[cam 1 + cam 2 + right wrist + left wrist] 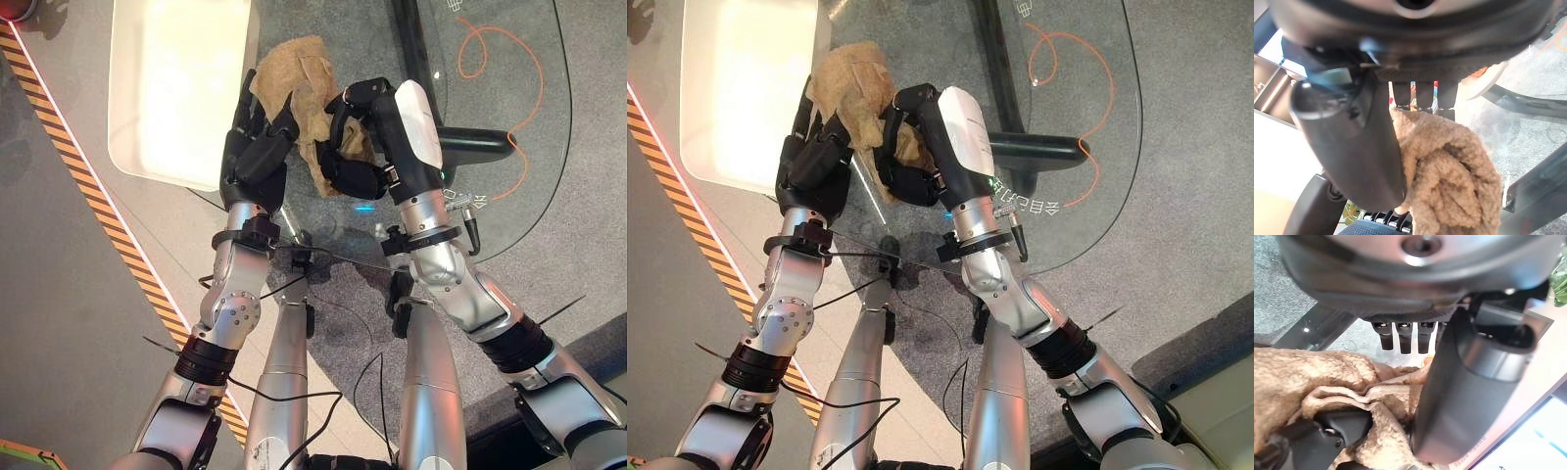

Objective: Wipe the table with a cloth and put it in the basket.

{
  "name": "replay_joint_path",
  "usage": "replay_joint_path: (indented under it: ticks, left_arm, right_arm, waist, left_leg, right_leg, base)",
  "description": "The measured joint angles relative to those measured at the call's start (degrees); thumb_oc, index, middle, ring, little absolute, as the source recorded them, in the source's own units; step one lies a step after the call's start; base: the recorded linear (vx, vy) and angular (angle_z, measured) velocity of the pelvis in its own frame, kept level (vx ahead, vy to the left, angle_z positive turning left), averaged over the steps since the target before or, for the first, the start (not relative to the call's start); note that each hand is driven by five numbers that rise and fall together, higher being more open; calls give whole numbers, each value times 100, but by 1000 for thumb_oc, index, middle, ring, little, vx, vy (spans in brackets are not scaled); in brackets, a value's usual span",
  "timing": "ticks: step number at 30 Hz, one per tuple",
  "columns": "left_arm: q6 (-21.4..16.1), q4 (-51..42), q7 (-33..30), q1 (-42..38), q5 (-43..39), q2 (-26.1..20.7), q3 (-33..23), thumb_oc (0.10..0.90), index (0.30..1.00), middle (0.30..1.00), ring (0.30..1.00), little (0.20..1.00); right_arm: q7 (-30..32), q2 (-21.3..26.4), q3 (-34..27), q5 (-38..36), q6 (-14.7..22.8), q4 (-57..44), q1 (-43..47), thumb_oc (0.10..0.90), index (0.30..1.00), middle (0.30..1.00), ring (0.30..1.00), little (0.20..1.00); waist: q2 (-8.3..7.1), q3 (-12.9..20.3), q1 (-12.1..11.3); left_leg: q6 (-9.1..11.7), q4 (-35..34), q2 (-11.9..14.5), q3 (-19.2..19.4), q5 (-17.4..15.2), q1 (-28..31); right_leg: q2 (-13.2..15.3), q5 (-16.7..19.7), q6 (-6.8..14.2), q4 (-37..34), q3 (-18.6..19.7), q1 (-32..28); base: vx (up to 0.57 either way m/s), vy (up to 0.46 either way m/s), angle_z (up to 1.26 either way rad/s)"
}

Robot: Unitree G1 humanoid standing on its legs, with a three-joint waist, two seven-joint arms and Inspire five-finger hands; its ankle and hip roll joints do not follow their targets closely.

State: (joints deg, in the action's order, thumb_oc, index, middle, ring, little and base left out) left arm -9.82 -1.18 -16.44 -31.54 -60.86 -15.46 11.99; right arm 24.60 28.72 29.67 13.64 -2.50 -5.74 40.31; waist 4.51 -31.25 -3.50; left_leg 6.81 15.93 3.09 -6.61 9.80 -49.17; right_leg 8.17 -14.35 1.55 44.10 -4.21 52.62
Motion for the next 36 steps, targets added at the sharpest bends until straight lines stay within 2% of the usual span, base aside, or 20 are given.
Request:
replay_joint_path:
  ticks: [1,2,8,29,30,31,32,36]
  left_arm:
    - [21,0,33,-1,13,0,-4,218,401,401,401,318]
    - [47,0,98,-1,35,-2,-6,100,300,300,300,200]
    - [198,9,218,-21,107,-28,-164,100,300,300,300,200]
    - [219,132,220,-57,126,-108,-238,100,300,300,300,200]
    - [217,132,220,-57,126,-108,-239,100,300,300,300,200]
    - [210,134,220,-56,126,-108,-241,100,300,300,300,200]
    - [196,134,220,-56,126,-108,-241,100,300,300,300,200]
    - [73,185,220,-59,125,-82,-241,100,300,300,300,200]
  right_arm:
    - [-7,0,-1,0,0,0,0,100,300,300,300,200]
    - [-19,0,-3,0,0,0,0,100,300,300,300,200]
    - [-92,-9,98,2,28,-20,0,100,300,300,300,200]
    - [-150,-152,199,7,135,-50,0,100,300,300,300,200]
    - [-150,-151,198,7,134,-50,0,125,321,321,321,225]
    - [-150,-151,198,7,134,-50,0,762,867,867,867,862]
    - [-149,-151,198,6,134,-50,0,800,900,900,900,900]
    - [-150,-158,202,4,155,-50,0,800,900,900,900,900]
  waist:
    - [0,0,0]
    - [0,0,0]
    - [0,0,47]
    - [0,0,50]
    - [0,0,50]
    - [0,0,50]
    - [0,0,50]
    - [0,0,51]
  left_leg:
    - [0,0,0,0,0,0]
    - [0,0,0,0,0,0]
    - [0,0,0,0,0,0]
    - [0,0,0,1,-1,-1]
    - [0,0,0,1,-2,-1]
    - [0,0,0,1,-2,-1]
    - [0,0,0,1,-2,-1]
    - [0,-1,0,1,-1,-1]
  right_leg:
    - [0,0,0,-1,0,0]
    - [0,0,0,0,0,0]
    - [0,0,0,-1,1,0]
    - [0,0,0,-4,2,3]
    - [0,0,0,-4,2,3]
    - [0,0,0,-5,3,3]
    - [-1,0,0,-4,2,3]
    - [-1,0,0,-6,2,3]
  base:
    - [0,0,0]
    - [0,0,0]
    - [0,0,0]
    - [0,0,0]
    - [0,0,0]
    - [0,0,0]
    - [0,0,0]
    - [0,0,0]
